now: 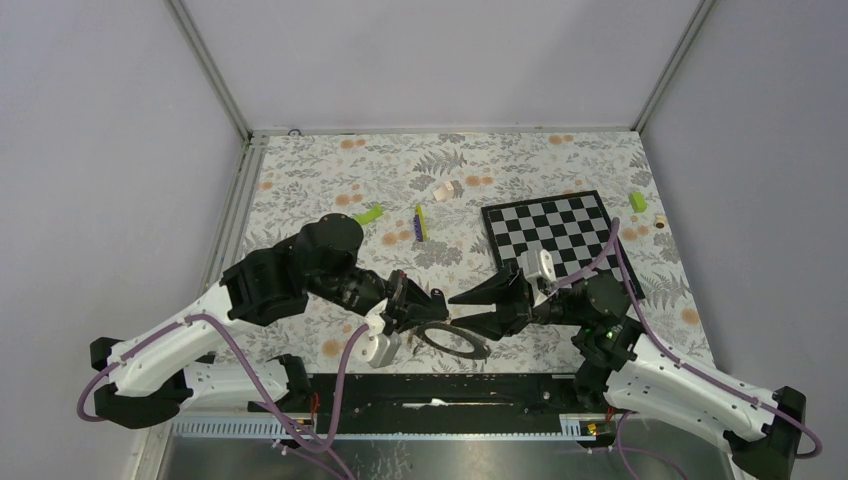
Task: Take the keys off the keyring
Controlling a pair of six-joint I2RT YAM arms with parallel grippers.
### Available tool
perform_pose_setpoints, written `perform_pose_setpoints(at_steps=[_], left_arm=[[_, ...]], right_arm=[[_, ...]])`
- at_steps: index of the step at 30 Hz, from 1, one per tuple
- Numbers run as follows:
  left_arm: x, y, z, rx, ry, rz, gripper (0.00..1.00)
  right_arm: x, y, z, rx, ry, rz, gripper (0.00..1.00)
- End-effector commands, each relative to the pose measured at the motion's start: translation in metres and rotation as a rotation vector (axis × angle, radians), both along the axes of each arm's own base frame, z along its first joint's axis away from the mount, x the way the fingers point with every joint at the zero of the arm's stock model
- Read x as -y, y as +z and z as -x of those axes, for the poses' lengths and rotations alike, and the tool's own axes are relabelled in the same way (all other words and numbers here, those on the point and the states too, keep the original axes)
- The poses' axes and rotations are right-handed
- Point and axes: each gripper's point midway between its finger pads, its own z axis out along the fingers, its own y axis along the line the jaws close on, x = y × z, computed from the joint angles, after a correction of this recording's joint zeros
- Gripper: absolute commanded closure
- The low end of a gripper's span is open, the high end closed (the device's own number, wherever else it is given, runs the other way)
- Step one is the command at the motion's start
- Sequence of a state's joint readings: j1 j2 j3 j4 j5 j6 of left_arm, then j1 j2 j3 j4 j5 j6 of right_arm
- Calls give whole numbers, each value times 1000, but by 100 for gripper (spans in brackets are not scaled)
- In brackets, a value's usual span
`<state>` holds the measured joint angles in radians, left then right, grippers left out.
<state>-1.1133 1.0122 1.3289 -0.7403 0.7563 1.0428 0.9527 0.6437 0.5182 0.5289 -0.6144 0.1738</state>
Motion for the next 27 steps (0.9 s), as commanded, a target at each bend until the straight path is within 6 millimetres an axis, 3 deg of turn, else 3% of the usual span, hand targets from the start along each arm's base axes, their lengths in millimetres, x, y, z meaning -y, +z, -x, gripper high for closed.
perform_pose_setpoints(at_steps=[1, 9, 27], left_arm=[[5, 21, 5, 33, -42, 80, 100], [7, 18, 4, 29, -44, 73, 100], [5, 18, 1, 38, -19, 72, 100]], right_arm=[[0, 14, 4, 27, 26, -52, 54], [-2, 14, 5, 23, 41, -51, 56], [1, 17, 8, 17, 41, -60, 79]])
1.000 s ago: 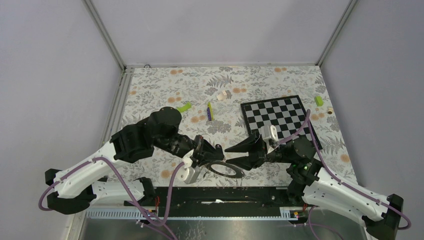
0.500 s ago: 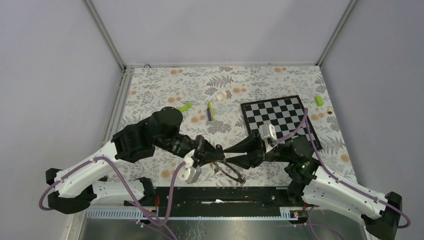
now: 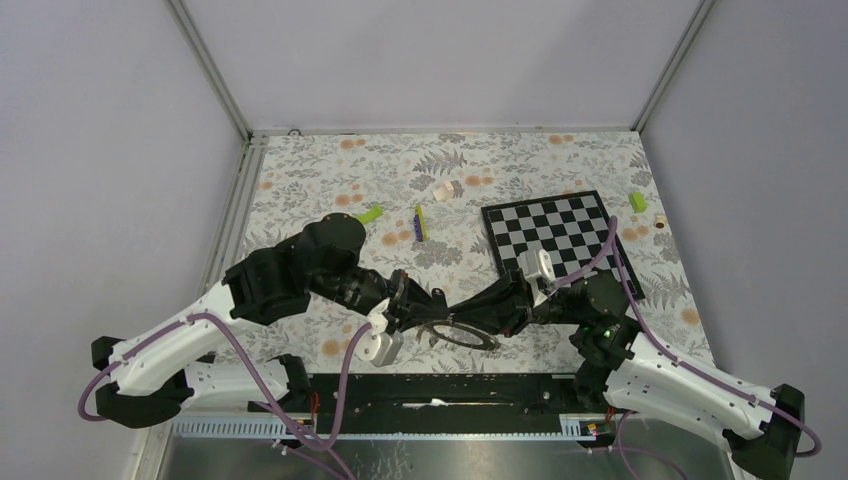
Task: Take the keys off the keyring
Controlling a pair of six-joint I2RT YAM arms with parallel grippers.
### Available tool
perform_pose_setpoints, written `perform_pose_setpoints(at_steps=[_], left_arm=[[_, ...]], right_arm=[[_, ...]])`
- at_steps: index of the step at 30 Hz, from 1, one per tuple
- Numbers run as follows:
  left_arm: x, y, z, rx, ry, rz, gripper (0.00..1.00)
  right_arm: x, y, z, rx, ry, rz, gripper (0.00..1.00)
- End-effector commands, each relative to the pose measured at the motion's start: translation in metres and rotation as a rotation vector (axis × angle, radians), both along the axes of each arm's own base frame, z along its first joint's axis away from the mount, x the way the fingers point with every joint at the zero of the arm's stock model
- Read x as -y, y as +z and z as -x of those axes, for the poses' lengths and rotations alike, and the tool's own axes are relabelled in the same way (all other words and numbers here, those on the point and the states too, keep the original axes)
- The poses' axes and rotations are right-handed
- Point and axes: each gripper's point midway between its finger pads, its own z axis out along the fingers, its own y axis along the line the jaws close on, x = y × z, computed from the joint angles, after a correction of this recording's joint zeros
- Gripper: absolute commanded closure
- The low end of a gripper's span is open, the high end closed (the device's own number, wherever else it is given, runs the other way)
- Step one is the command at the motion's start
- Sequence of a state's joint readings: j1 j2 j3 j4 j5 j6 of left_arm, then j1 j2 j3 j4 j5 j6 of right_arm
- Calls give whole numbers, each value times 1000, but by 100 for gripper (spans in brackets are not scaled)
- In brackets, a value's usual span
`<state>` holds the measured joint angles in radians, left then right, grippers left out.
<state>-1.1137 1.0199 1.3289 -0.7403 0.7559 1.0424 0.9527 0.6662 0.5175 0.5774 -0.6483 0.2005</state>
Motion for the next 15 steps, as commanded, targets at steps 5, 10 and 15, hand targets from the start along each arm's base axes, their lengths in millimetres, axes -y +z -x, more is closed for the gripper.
perform_pose_setpoints(at_steps=[5, 10, 15], left_arm=[[2, 21, 0, 49, -10, 83, 100], [0, 23, 0, 49, -3, 87, 100], [-1, 23, 1, 48, -2, 86, 100]], right_arm=[[7, 17, 6, 30, 9, -49, 88], [9, 17, 6, 45, -3, -38, 94], [9, 16, 3, 45, -21, -29, 97]])
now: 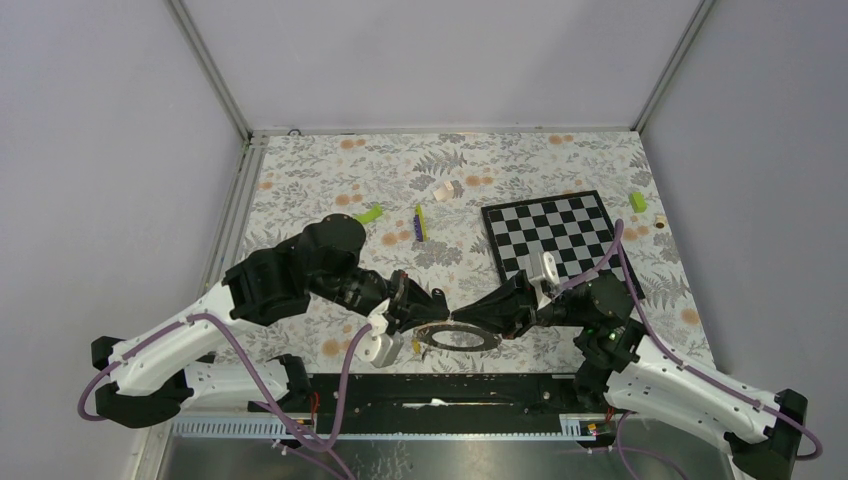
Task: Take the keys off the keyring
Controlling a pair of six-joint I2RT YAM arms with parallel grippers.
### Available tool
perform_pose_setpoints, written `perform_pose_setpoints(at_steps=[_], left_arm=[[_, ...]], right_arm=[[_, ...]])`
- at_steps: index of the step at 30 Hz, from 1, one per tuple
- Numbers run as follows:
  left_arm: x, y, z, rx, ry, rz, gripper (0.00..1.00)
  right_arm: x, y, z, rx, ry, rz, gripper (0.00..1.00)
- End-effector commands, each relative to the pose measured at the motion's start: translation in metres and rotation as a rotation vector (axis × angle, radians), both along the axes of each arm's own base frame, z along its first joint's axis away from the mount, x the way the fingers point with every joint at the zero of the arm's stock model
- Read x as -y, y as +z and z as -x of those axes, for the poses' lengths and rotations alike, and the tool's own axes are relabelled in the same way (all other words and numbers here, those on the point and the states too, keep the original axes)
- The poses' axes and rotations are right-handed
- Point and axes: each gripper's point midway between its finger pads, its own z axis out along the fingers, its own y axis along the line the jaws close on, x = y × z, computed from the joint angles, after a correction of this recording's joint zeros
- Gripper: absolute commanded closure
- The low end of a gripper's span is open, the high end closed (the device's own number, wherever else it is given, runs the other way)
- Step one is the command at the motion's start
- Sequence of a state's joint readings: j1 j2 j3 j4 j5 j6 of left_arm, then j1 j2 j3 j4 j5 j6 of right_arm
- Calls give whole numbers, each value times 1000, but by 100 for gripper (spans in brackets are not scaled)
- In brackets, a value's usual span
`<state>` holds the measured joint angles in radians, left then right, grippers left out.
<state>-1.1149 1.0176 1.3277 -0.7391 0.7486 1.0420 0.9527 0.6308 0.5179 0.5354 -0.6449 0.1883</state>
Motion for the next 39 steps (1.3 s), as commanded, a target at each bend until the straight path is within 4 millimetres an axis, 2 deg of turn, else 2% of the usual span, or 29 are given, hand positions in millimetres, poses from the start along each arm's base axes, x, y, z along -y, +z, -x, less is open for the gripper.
perform_pose_setpoints(at_steps=[1, 10, 16, 33, 39], left_arm=[[-1, 23, 1, 45, -6, 87, 100], [-1, 21, 2, 42, -7, 84, 100], [-2, 21, 3, 37, -12, 84, 100], [-1, 18, 5, 29, -20, 77, 100], [-2, 21, 6, 30, -21, 84, 100]], right_arm=[[4, 15, -1, 34, -23, -33, 97], [6, 17, -11, 21, -87, -36, 99], [10, 23, -21, -10, -147, -58, 91], [12, 27, -27, -46, -182, -81, 87], [11, 18, -23, -10, -164, -49, 76]])
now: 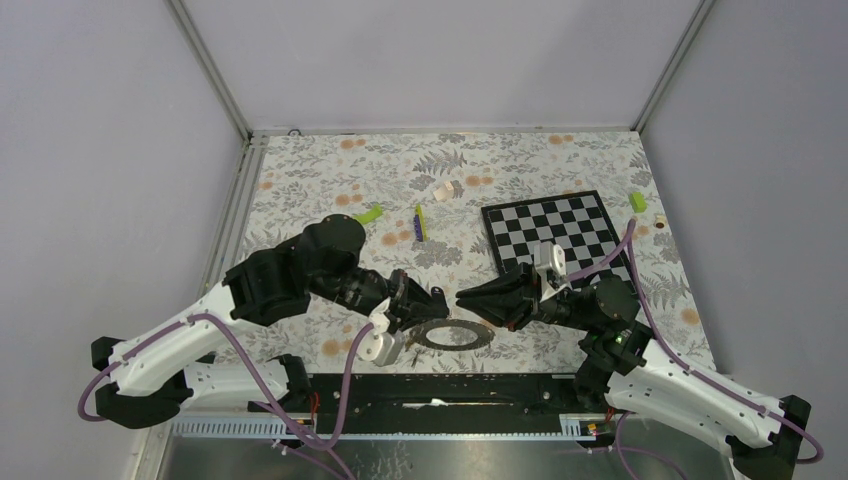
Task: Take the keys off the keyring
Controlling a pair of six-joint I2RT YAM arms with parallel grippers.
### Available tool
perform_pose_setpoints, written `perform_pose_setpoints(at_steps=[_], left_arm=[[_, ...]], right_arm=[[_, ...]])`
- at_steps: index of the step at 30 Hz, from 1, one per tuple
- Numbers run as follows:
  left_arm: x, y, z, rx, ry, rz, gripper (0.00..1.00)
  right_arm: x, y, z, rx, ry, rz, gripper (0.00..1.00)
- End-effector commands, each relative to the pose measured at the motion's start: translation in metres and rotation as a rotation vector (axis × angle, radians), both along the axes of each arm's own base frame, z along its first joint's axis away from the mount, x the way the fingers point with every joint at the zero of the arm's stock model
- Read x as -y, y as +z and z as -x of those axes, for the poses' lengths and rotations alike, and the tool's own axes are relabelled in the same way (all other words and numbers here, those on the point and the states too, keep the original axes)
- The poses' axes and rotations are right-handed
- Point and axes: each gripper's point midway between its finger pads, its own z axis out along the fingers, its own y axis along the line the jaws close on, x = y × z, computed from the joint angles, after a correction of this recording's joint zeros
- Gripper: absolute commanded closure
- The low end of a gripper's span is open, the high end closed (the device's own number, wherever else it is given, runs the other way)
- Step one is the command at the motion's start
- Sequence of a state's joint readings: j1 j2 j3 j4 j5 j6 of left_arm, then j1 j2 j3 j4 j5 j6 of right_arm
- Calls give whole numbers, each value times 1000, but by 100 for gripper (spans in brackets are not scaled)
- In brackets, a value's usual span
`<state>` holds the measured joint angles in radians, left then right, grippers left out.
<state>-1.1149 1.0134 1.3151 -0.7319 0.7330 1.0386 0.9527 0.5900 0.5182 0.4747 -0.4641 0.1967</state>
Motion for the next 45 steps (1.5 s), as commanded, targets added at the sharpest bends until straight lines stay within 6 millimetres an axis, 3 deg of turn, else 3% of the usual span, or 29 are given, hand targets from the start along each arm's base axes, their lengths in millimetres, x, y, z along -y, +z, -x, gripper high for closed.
perform_pose_setpoints(at_steps=[1, 16, 41, 45], left_arm=[[-2, 23, 8, 27, -38, 87, 100], [3, 18, 10, 11, -60, 72, 100], [6, 15, 10, 3, -66, 62, 100], [6, 15, 10, 1, -65, 61, 100]], right_arm=[[4, 14, 4, 67, 4, -21, 74], [-5, 7, 20, 103, 122, 34, 57], [-7, 11, 30, 107, 191, -5, 54], [-7, 11, 31, 108, 199, -4, 58]])
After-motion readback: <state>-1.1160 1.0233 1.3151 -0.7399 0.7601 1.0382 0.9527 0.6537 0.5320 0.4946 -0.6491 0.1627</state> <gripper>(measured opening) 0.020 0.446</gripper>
